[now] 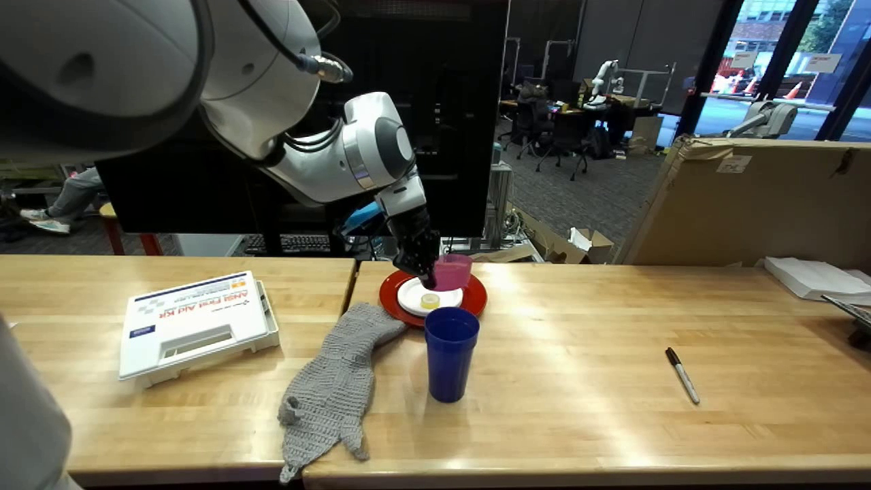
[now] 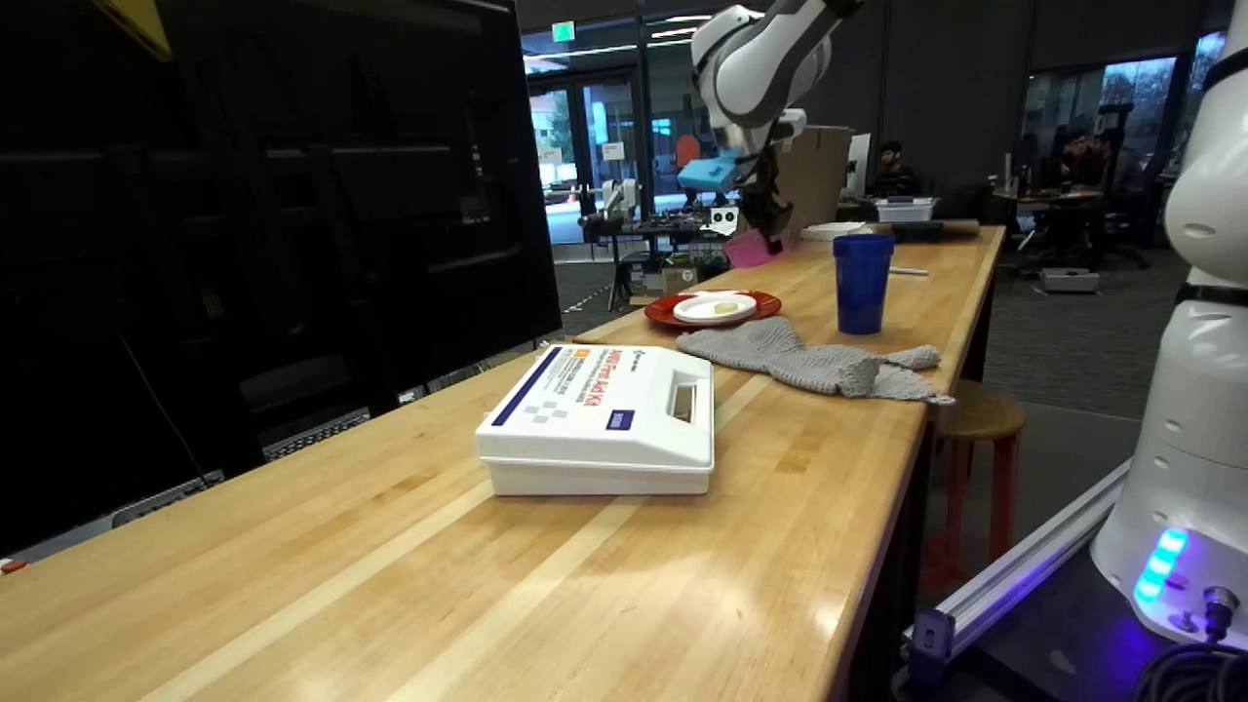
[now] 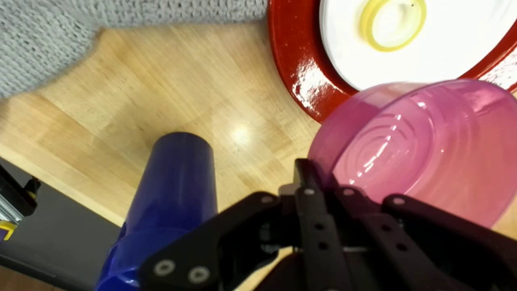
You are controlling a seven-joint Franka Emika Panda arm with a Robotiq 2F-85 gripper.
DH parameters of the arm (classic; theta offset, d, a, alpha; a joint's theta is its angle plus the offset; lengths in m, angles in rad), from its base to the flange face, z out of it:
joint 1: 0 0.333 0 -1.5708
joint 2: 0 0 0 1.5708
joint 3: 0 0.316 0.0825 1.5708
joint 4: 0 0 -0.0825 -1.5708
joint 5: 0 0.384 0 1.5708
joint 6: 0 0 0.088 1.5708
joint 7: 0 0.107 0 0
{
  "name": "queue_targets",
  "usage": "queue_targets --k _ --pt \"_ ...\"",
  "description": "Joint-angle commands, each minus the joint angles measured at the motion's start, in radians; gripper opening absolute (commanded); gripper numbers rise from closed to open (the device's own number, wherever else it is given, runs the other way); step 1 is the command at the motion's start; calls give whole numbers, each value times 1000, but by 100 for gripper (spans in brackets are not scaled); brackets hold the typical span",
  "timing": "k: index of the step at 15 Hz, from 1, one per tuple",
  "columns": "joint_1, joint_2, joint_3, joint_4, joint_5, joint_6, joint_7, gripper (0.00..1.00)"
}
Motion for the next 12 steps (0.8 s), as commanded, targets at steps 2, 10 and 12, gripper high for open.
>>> queue_targets --k 2,10,12 --pt "0 -16 -1 -14 29 30 -46 1" --pt "16 9 11 4 26 62 -44 1" --pt "15 10 7 0 17 50 -32 4"
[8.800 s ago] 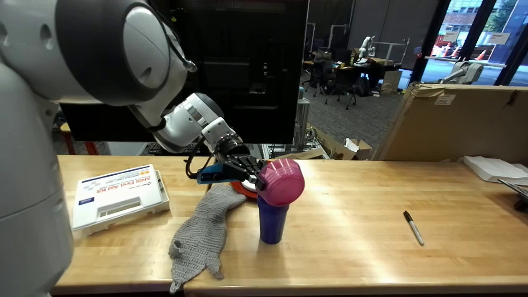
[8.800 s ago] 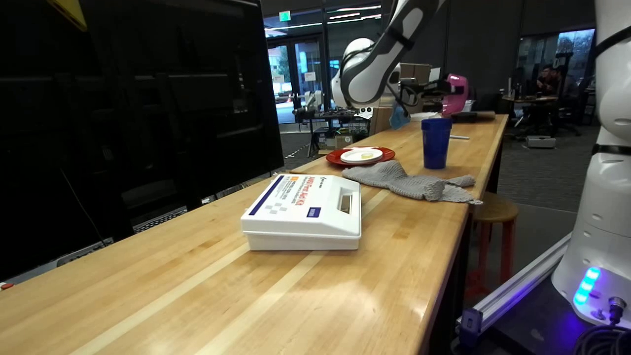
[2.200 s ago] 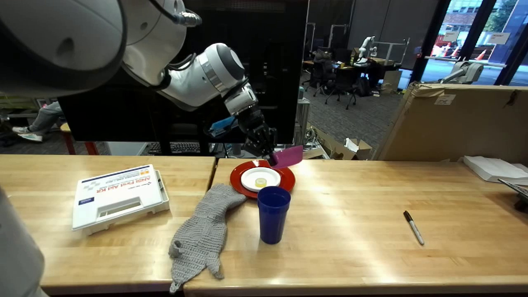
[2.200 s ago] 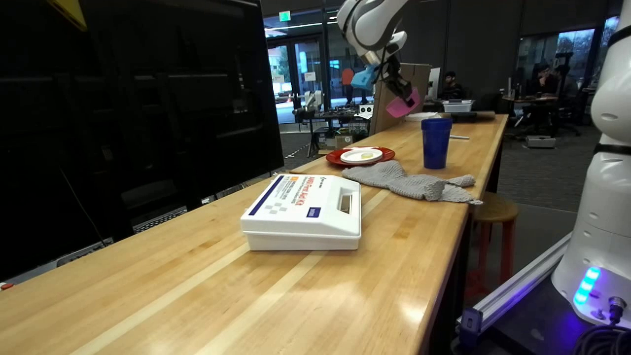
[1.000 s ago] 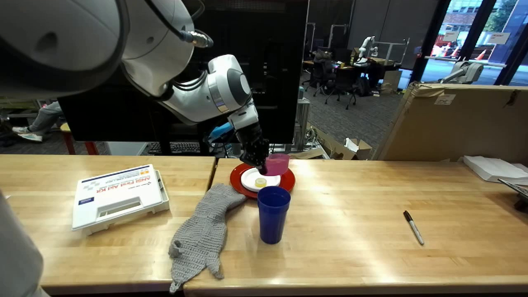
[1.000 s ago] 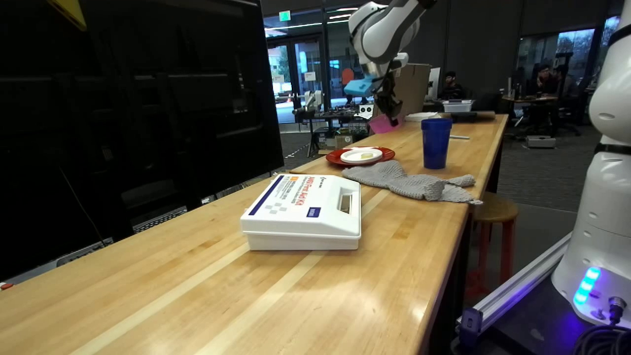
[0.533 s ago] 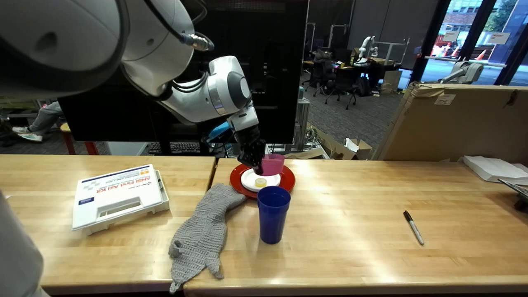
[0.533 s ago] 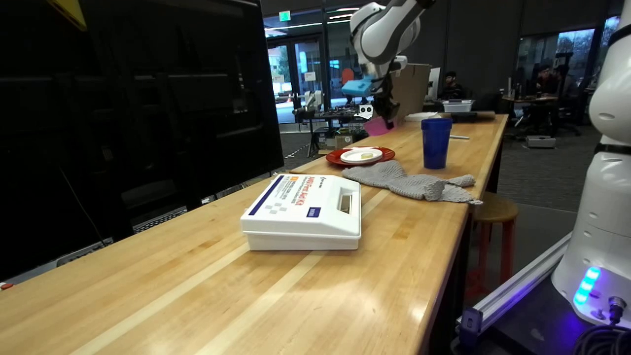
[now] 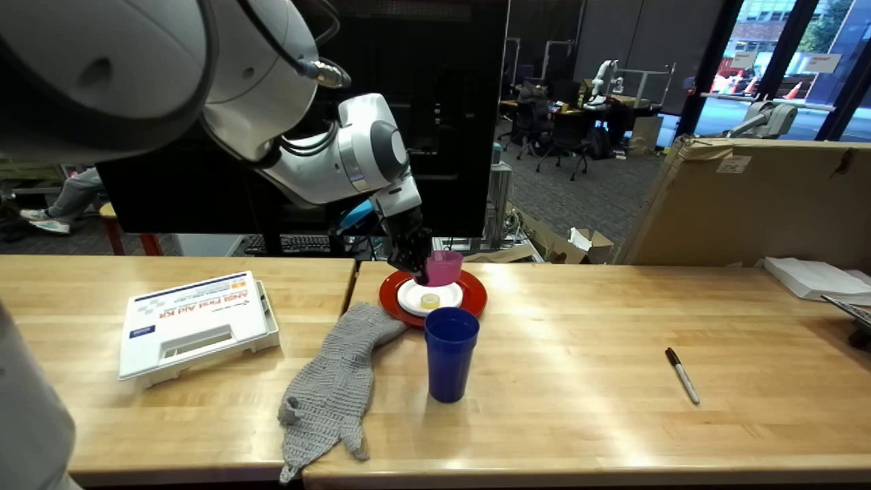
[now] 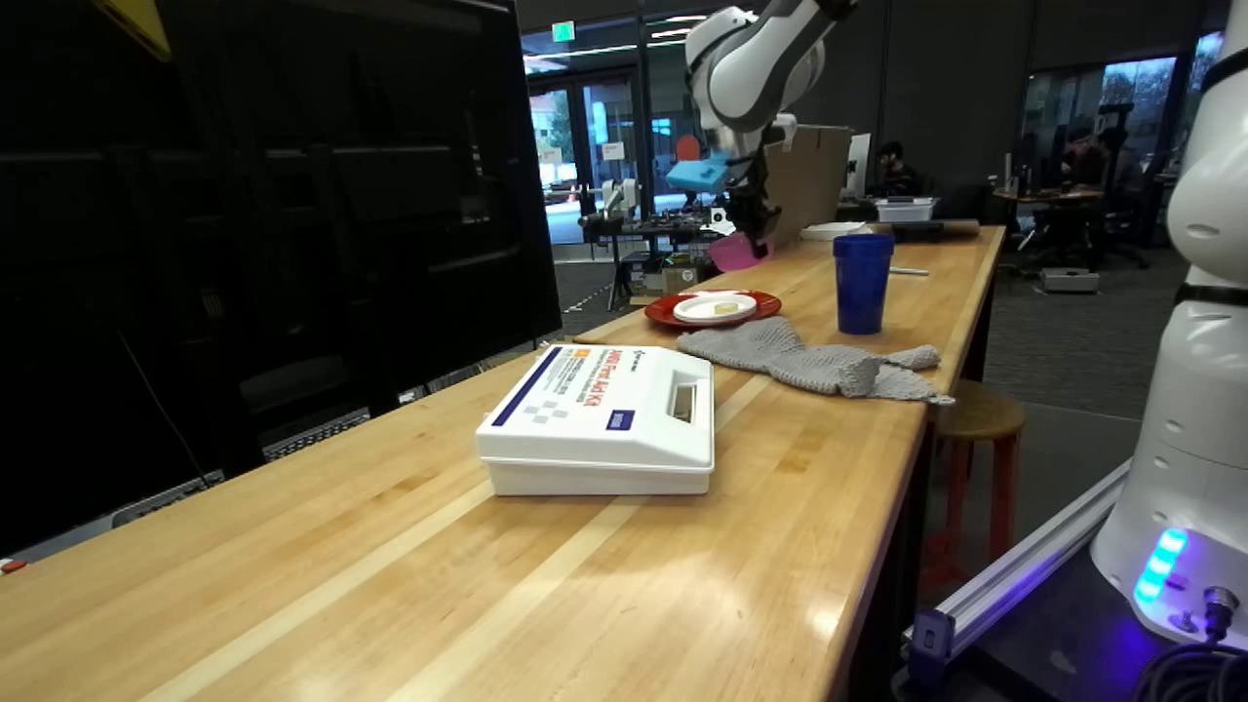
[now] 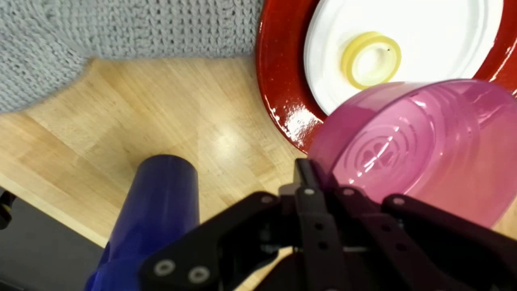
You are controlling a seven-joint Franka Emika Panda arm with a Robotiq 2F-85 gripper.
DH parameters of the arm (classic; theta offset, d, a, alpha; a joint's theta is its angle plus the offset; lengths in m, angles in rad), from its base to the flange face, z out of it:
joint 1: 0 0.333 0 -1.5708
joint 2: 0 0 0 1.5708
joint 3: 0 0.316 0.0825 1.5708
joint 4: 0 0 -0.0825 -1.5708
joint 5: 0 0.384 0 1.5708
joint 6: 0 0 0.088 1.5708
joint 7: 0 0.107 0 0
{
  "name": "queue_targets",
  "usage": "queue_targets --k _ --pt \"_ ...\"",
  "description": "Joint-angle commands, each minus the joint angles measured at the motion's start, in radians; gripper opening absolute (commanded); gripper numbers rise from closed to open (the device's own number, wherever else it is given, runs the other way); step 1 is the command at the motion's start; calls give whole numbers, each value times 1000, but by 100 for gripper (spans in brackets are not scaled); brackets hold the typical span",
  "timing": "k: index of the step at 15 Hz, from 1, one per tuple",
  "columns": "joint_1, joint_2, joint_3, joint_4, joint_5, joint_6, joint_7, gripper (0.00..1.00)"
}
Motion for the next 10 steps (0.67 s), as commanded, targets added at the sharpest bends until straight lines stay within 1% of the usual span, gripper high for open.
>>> queue_targets --k 1,3,4,6,10 --pt "4 1 1 2 -1 -3 -1 4" --pt "6 1 3 2 -1 -3 -1 4" --pt "7 1 3 2 -1 -3 -1 1" --pt "2 3 -1 -21 10 30 -38 1" --pt "5 32 -2 -32 -2 55 -106 1"
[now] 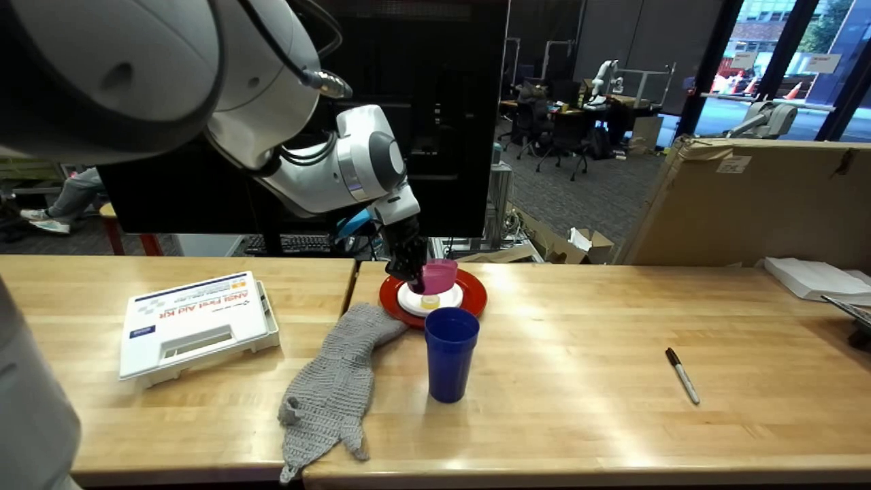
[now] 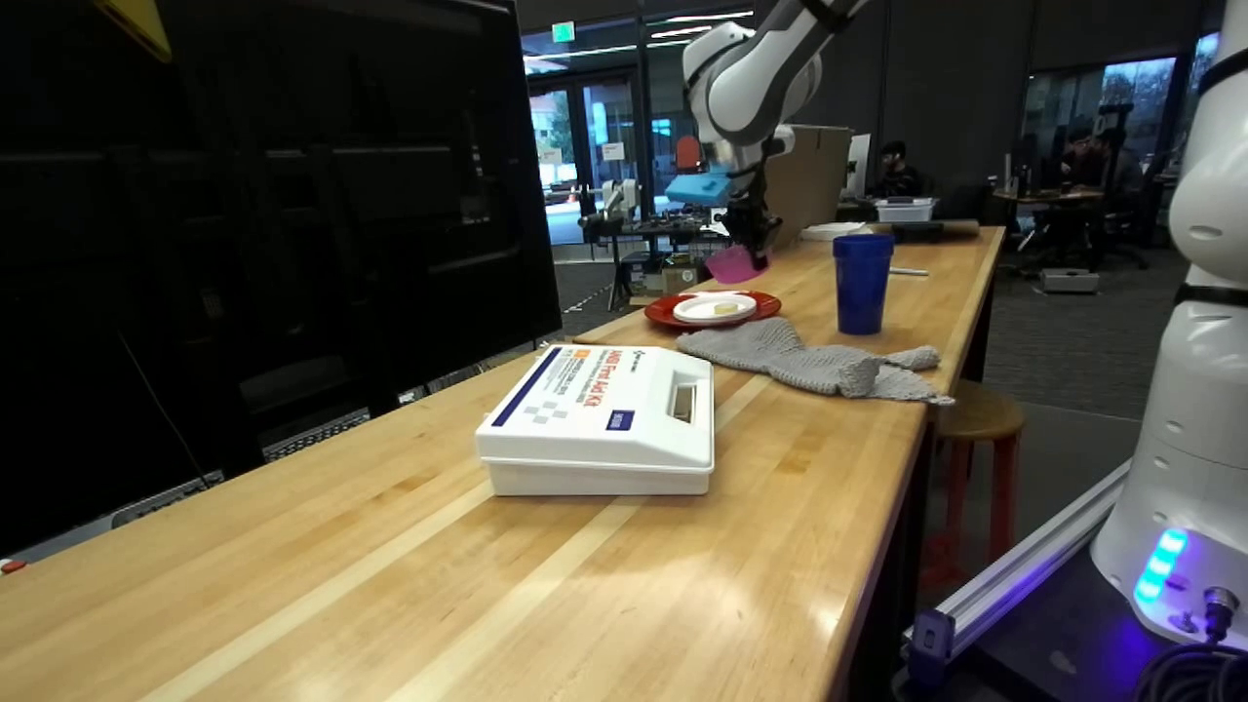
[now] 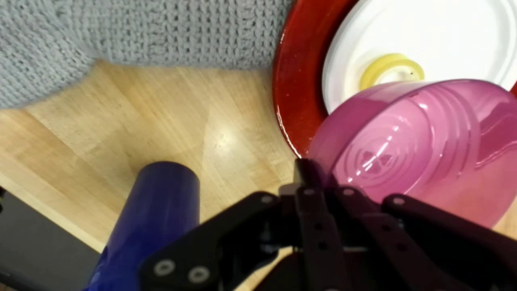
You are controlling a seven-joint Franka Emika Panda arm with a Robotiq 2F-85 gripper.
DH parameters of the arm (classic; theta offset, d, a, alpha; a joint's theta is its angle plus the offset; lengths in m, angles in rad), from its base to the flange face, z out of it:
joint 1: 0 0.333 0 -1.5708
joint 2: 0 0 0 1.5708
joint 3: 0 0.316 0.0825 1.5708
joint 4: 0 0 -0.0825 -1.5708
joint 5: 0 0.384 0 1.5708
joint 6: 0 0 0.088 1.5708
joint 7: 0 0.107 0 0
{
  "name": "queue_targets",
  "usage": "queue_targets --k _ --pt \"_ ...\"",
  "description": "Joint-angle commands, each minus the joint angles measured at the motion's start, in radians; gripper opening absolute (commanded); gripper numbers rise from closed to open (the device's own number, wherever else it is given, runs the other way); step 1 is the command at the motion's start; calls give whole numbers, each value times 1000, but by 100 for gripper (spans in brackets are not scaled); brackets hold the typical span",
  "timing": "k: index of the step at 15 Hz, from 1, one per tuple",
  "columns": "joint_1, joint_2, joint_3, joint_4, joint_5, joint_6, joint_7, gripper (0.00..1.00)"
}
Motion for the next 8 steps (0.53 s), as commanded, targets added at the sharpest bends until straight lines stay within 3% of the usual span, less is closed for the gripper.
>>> queue_targets --k 1,8 --pt "-2 14 -6 -17 2 46 -67 1" --pt "1 49 -20 -7 3 122 -137 1"
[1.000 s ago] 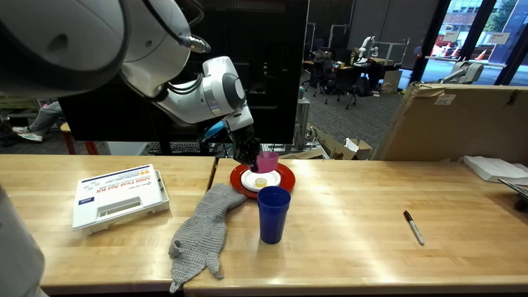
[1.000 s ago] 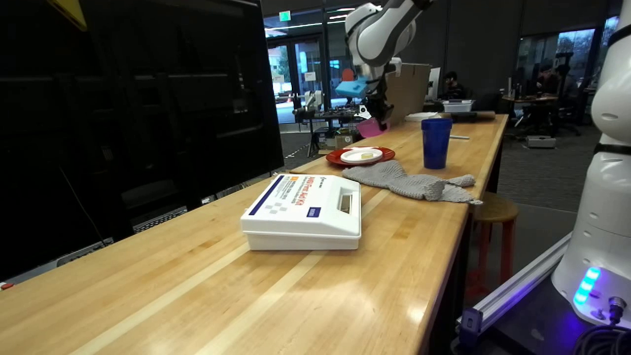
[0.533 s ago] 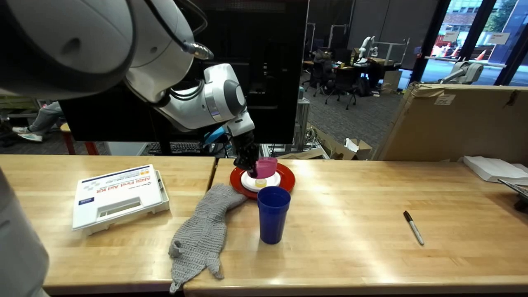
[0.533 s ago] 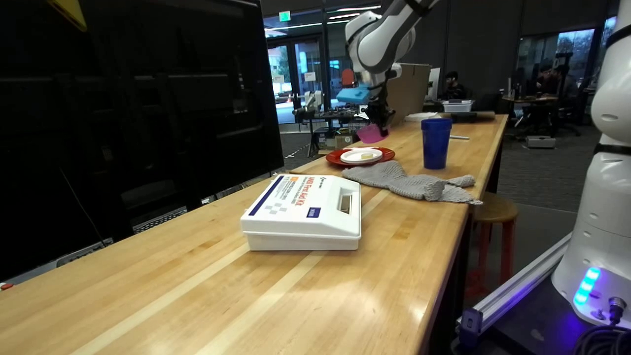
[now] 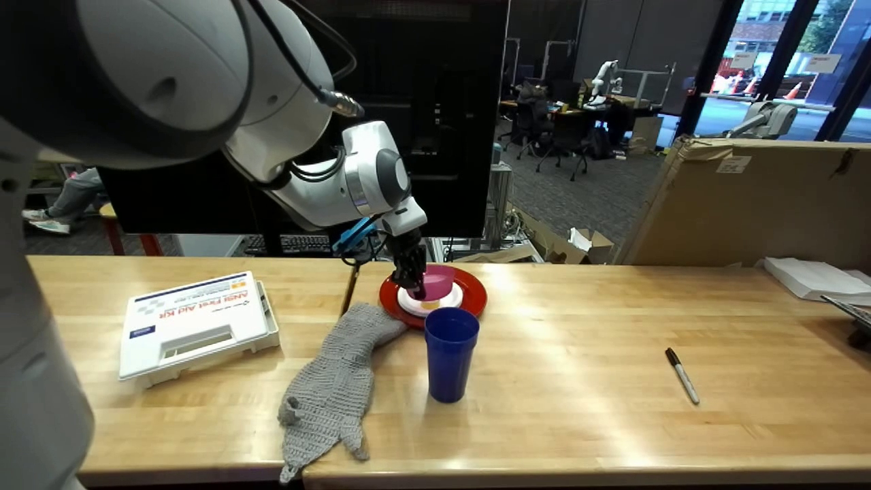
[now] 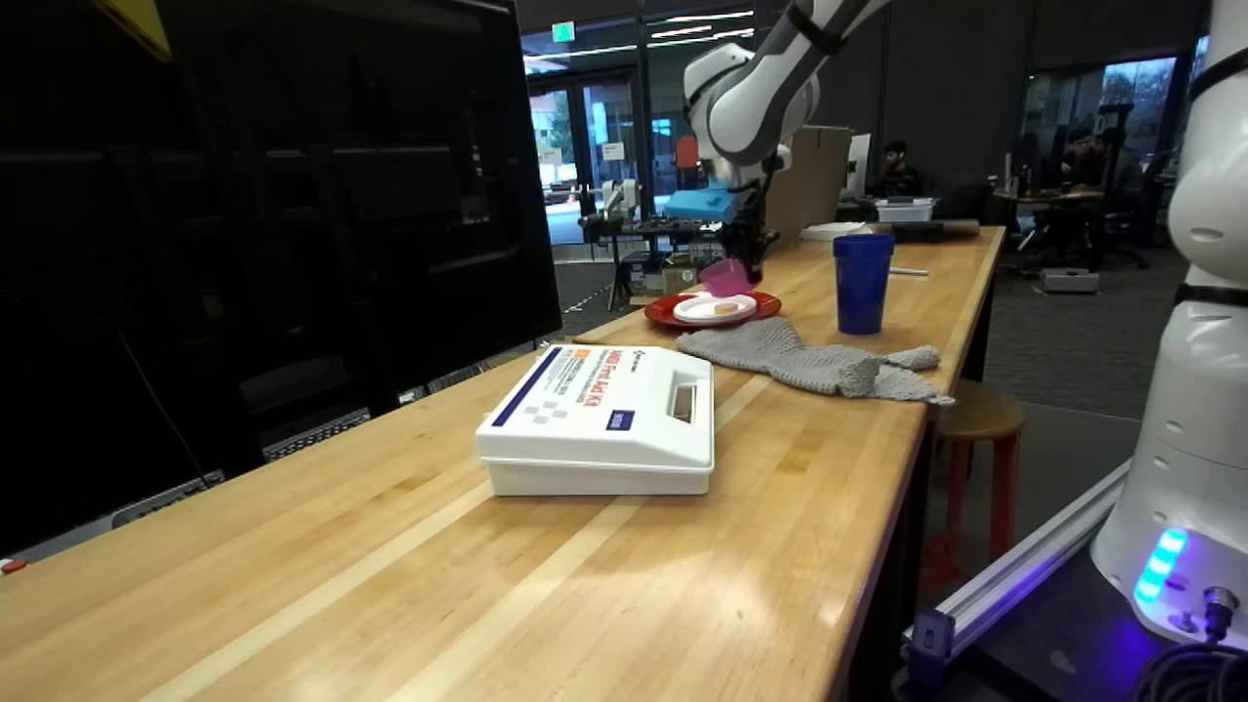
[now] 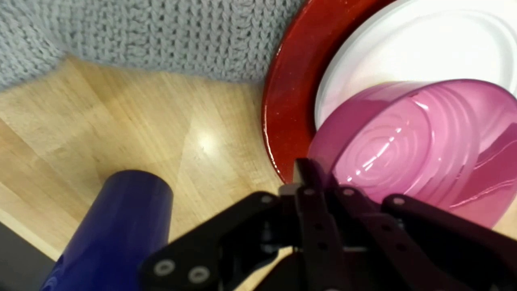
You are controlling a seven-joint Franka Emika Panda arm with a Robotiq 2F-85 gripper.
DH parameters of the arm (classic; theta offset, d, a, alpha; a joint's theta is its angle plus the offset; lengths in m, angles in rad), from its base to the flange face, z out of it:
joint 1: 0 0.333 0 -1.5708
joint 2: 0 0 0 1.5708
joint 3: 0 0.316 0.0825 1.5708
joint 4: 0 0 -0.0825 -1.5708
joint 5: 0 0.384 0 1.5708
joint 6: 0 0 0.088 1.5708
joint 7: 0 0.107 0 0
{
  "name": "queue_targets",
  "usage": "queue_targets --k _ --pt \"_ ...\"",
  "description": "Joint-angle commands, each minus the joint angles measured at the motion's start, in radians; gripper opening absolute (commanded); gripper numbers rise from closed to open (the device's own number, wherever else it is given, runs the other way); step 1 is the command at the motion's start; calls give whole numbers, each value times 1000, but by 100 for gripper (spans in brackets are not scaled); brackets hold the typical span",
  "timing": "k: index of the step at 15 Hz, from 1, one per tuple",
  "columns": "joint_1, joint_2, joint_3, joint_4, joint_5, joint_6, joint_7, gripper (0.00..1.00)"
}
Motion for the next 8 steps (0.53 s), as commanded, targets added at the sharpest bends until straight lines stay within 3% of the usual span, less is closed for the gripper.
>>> queue_targets --k 1,8 --pt "2 6 -9 -1 6 53 -42 1" --pt "6 62 -15 20 26 137 -96 1"
